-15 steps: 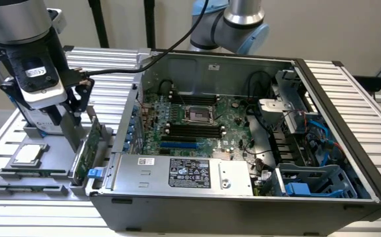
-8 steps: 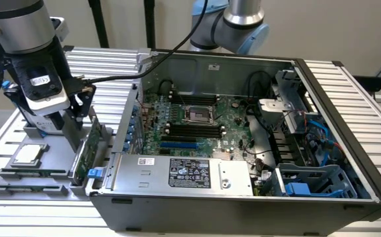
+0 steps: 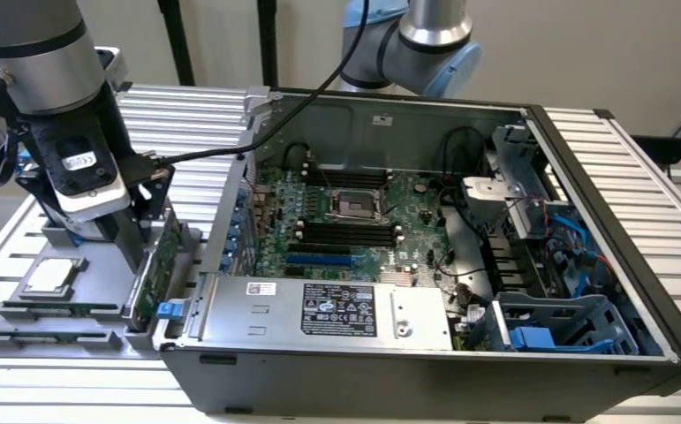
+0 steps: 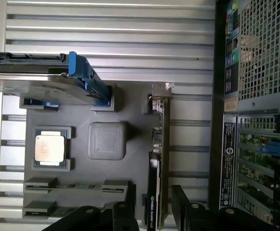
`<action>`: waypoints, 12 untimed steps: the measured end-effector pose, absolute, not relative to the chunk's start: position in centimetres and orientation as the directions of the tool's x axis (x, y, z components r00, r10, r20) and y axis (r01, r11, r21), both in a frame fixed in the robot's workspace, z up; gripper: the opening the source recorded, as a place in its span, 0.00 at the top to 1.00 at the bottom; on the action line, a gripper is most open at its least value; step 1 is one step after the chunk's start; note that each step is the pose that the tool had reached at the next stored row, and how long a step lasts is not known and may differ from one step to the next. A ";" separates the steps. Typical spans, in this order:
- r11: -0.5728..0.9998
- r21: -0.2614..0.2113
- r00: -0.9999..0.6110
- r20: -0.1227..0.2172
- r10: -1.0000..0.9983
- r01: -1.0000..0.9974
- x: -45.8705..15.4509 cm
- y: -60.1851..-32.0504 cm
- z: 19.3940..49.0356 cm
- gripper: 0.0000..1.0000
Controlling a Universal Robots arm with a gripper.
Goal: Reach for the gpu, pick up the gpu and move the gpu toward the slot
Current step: 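Pick up the gpu and move the gpu toward the slot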
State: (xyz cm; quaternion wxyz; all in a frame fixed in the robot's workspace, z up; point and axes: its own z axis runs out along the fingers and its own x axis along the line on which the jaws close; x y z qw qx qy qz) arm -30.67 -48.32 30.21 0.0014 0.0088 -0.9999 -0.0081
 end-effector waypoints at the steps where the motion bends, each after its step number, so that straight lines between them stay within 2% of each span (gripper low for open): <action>1: 1.000 0.016 -1.000 0.003 -0.018 -0.018 -30.7 -48.3 30.0 0.58; 12: 1.000 0.016 -1.000 0.002 -0.018 -0.018 -30.6 -48.4 27.5 0.58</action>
